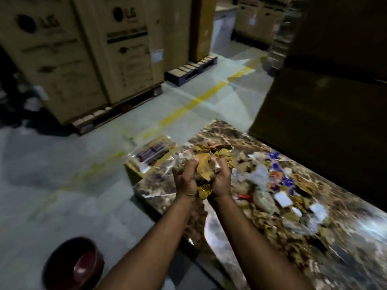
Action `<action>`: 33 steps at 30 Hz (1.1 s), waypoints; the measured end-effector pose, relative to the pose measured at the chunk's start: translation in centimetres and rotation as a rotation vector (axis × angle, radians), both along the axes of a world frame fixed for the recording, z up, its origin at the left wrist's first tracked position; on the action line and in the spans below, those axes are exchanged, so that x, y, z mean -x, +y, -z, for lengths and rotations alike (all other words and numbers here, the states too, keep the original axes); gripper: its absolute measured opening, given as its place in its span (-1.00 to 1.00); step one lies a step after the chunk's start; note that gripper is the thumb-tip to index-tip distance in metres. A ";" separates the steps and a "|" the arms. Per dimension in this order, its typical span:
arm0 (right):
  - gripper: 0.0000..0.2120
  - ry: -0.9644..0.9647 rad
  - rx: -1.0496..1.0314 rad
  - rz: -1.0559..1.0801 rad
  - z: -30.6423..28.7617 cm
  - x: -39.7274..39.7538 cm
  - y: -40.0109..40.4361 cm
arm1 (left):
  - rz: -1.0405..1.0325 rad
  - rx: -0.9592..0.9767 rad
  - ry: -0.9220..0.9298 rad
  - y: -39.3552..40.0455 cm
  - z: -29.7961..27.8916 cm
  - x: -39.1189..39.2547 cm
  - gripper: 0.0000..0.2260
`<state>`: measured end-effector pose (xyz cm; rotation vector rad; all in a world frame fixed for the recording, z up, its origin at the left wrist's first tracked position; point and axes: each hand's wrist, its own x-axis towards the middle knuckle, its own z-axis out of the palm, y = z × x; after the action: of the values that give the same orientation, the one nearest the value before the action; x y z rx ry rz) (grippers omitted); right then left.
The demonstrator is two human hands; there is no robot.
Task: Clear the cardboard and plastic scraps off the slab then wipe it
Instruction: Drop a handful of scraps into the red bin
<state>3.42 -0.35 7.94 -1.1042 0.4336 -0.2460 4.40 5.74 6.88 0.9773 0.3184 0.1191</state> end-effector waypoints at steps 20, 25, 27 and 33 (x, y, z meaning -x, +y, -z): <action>-0.68 -0.054 0.033 -0.857 9.3 1.4 50.9 | -0.652 0.066 0.117 50.2 10.8 7.7 -0.58; -0.77 -0.003 0.083 -1.012 16.1 2.1 56.0 | -0.856 0.105 0.290 54.4 17.6 9.1 -0.77; -0.73 0.032 0.133 -1.037 20.4 2.0 57.3 | -0.820 0.095 0.364 55.5 21.6 9.1 -0.68; -0.78 0.100 0.260 -1.155 35.8 -0.5 60.1 | -0.823 -0.077 0.653 58.8 38.9 8.4 -0.40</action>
<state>3.90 59.79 -27.90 -1.4579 -0.2003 0.7909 -4.04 64.57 -31.98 0.8891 1.3188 0.5656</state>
